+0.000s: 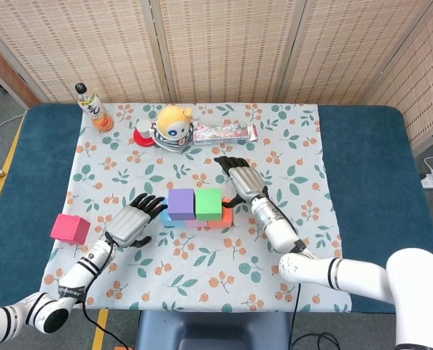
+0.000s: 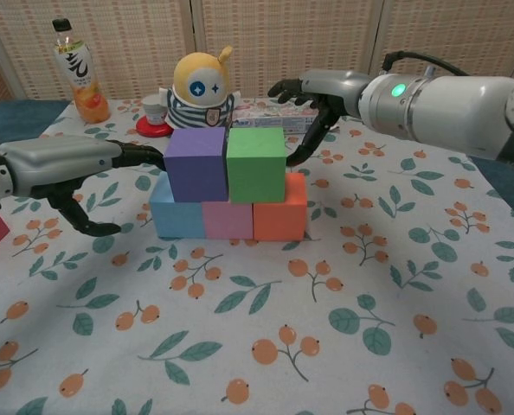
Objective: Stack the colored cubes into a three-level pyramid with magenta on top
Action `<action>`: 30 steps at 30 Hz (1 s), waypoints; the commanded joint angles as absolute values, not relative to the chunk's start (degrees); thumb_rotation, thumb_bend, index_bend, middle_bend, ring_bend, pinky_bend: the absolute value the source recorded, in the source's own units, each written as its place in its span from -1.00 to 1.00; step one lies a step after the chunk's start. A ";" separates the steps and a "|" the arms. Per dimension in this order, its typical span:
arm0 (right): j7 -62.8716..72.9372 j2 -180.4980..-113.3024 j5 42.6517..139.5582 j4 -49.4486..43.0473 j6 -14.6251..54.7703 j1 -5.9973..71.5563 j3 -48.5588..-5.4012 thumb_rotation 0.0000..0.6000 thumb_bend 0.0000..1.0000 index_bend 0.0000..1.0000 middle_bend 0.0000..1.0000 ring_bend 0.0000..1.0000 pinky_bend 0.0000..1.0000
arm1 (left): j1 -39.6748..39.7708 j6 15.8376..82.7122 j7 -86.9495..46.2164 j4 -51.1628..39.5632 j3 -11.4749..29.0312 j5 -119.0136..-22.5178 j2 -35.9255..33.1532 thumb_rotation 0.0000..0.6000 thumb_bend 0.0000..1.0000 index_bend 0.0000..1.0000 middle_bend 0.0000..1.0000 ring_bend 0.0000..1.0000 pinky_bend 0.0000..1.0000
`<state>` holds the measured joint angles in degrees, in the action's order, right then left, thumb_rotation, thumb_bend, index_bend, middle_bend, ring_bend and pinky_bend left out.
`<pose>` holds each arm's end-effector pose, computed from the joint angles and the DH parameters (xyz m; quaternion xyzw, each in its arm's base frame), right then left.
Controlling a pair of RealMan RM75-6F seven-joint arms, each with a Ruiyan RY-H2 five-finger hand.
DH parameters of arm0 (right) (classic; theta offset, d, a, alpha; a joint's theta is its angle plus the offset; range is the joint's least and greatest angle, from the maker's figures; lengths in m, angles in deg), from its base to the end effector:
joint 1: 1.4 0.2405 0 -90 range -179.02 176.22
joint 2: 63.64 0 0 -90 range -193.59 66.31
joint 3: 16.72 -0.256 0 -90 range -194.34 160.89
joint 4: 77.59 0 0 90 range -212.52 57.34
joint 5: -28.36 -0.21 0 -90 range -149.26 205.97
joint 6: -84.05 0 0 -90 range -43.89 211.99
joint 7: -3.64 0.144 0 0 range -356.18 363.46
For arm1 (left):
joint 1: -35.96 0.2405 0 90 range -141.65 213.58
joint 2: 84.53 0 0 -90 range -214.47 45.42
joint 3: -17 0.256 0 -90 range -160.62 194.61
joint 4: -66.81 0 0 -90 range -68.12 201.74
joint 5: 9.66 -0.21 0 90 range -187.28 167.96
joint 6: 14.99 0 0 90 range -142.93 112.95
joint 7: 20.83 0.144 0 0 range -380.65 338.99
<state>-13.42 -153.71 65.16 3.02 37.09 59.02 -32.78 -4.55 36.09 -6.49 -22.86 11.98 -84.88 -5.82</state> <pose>-0.0695 -0.4080 -0.0216 0.6915 -0.4893 0.3814 0.3702 -0.1694 0.3212 0.0125 -0.8038 -0.3288 -0.3306 0.3694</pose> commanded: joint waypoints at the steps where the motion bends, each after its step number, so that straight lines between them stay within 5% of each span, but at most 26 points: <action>1: -13.41 -153.72 65.14 2.99 37.11 58.99 -32.83 1.00 -0.87 -1.00 -0.94 -1.00 -1.00 | -4.72 36.02 -6.44 -22.82 12.01 -84.84 -5.72 1.00 -0.35 -0.79 -0.98 -1.00 -0.97; 30: -13.74 -154.39 65.15 2.15 37.72 59.07 -32.87 1.00 -0.87 -1.00 -0.94 -1.00 -1.00 | -6.01 35.37 -5.44 -22.94 12.67 -83.48 -5.48 1.00 -0.35 -0.79 -0.98 -1.00 -0.97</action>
<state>-13.74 -154.39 65.16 2.15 37.71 59.07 -32.88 -6.01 35.37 -5.43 -22.93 12.67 -83.48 -5.48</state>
